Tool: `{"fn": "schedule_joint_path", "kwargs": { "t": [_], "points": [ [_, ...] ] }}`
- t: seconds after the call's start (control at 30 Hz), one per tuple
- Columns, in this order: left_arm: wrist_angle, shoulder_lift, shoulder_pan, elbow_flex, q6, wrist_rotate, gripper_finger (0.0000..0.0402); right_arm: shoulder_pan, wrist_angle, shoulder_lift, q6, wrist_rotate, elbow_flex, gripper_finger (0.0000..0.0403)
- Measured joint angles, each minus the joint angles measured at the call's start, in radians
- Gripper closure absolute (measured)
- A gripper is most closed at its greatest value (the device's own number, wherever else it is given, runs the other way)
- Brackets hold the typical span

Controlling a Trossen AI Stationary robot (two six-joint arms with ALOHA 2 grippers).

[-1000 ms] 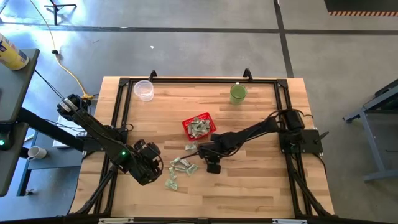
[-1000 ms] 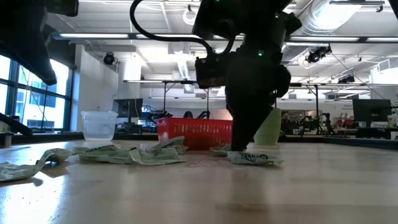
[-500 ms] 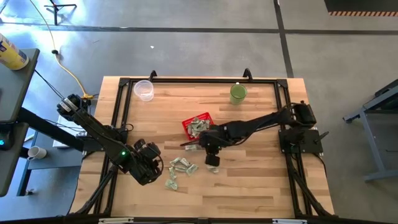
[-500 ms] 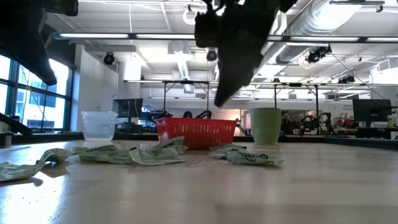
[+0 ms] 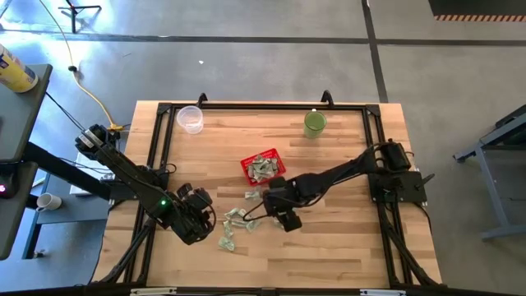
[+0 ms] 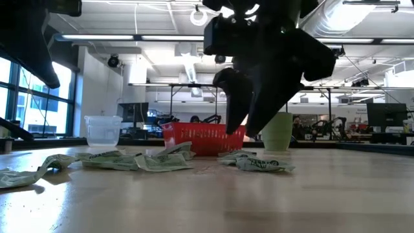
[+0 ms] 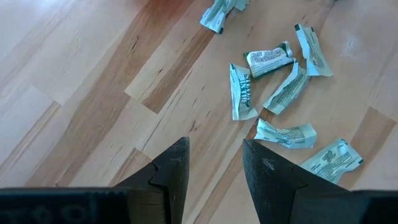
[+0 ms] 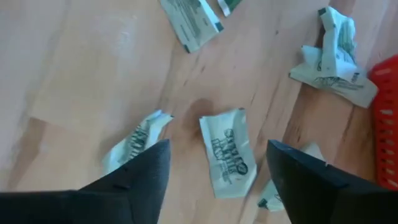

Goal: Pick and place Stevia / Truvia into bins
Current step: Put the stevia packet into the red basket

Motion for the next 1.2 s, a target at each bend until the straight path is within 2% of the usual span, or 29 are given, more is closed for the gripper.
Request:
{"fn": "schedule_joint_path", "kwargs": {
  "t": [0.17, 0.33, 0.43, 0.6, 0.63, 0.77, 0.87, 0.93, 1.0, 1.1, 1.2],
  "points": [
    [0.000, 0.000, 0.000, 0.000, 0.000, -0.002, 0.0220, -0.028, 0.021, 0.051, -0.003, -0.032, 0.001, 0.0144],
    [0.000, 0.000, 0.000, 0.000, -0.004, -0.002, 0.0220, -0.045, 0.016, 0.103, 0.022, -0.077, 0.003, 0.0172],
    [0.002, 0.000, 0.000, 0.000, -0.008, 0.000, 0.0220, -0.045, -0.035, 0.106, 0.057, -0.067, 0.005, 0.0221],
    [0.002, 0.000, 0.000, 0.000, -0.004, -0.001, 0.0220, -0.045, -0.116, 0.081, 0.108, -0.037, 0.002, 0.0370],
    [0.001, 0.000, 0.000, 0.000, -0.004, -0.001, 0.0220, -0.048, -0.121, 0.073, 0.115, -0.021, 0.002, 0.0386],
    [-0.004, 0.000, 0.000, 0.000, -0.003, -0.002, 0.0220, -0.086, -0.135, 0.017, 0.179, 0.079, 0.046, 0.0380],
    [-0.006, 0.000, 0.000, 0.000, -0.003, -0.004, 0.0220, -0.139, -0.115, -0.048, 0.170, 0.141, 0.098, 0.0397],
    [-0.006, 0.000, 0.000, 0.000, -0.001, -0.007, 0.0220, -0.188, -0.086, -0.059, 0.140, 0.147, 0.123, 0.0393],
    [-0.006, 0.000, 0.000, 0.000, 0.000, -0.013, 0.0220, -0.250, -0.072, -0.055, 0.129, 0.112, 0.139, 0.0381],
    [-0.006, 0.000, 0.000, 0.000, -0.001, -0.014, 0.0220, -0.330, -0.049, -0.022, 0.128, -0.011, 0.139, 0.0359],
    [-0.003, 0.000, 0.000, 0.000, -0.008, -0.010, 0.0220, -0.366, -0.069, -0.002, 0.144, -0.057, 0.137, 0.0323]
  ]
}}
